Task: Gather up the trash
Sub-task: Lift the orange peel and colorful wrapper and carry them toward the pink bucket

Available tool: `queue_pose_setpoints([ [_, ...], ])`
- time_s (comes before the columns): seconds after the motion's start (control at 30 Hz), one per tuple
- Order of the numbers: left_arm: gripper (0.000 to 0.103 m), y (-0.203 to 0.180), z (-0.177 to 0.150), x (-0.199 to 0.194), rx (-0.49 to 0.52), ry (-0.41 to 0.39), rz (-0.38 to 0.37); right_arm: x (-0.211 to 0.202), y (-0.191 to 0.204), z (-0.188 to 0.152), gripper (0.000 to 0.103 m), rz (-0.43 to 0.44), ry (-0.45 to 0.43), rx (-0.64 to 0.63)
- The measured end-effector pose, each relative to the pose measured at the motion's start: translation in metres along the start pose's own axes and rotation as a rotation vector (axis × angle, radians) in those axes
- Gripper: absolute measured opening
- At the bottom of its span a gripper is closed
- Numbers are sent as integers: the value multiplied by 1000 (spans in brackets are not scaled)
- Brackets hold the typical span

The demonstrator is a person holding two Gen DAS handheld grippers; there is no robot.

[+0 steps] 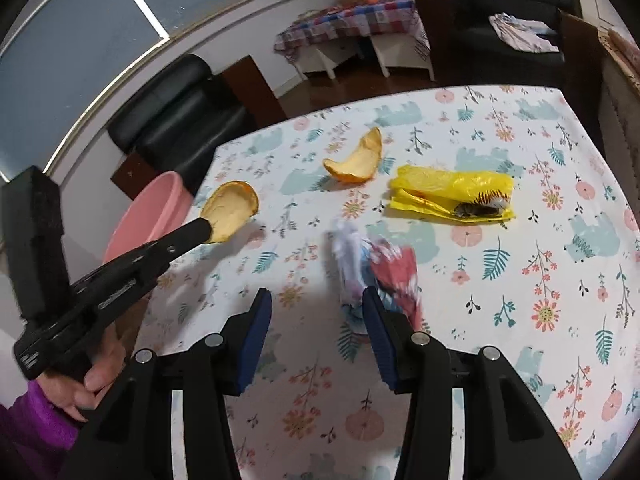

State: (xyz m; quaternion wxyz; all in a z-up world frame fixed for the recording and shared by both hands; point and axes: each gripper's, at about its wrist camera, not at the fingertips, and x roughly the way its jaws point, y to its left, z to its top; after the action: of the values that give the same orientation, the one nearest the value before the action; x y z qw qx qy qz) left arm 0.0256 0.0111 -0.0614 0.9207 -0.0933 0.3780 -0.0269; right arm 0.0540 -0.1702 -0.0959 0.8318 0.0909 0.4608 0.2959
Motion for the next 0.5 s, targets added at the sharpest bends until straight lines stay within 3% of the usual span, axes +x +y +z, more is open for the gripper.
queue_pose_setpoints([
  [0.1, 3, 3, 0, -4, -12, -7, 0, -13, -2, -1, 47, -9, -34, -21],
  [0.27, 3, 3, -2, -6, -16, -2, -5, -19, -9, -4, 47, -123, -52, -51],
  [0.5, 3, -1, -5, -12, -8, -10, -6, -2, -9, -10, 47, -102, 0, -18],
])
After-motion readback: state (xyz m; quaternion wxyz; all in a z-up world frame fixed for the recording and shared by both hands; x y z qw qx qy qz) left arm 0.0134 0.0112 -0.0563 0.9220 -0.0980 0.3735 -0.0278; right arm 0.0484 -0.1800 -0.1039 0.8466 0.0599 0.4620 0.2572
